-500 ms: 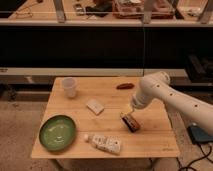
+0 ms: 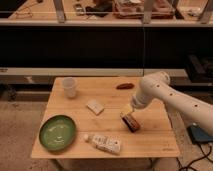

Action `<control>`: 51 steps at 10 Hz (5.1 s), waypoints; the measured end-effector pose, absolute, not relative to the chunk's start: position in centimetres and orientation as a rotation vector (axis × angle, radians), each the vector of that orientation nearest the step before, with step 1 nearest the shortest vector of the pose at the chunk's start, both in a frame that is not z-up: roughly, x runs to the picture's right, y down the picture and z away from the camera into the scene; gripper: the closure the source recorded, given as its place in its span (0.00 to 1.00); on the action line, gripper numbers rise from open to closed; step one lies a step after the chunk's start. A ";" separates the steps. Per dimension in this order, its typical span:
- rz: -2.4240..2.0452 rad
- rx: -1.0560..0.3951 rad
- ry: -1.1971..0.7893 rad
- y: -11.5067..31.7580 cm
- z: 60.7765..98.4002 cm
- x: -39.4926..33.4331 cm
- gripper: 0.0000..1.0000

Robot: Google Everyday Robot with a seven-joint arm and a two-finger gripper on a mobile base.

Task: Place the ceramic cup in the ceramic bowl

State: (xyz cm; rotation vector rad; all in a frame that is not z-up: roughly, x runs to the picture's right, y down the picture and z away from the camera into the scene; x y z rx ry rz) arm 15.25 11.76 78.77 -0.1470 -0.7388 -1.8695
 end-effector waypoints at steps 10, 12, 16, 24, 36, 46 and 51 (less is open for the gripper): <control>-1.870 -0.147 -0.739 11.8 78.8 15.2 0.20; -1.866 -0.139 -0.737 11.4 78.9 15.2 0.20; -1.907 -0.017 -0.648 2.5 81.1 11.5 0.20; -1.708 0.183 -0.567 -10.1 87.0 -0.9 0.20; -1.571 0.198 -0.677 -10.3 88.3 -10.6 0.20; -1.505 0.192 -0.757 -10.2 89.1 -15.9 0.20; -1.545 0.115 -0.806 -7.1 90.7 -19.3 0.20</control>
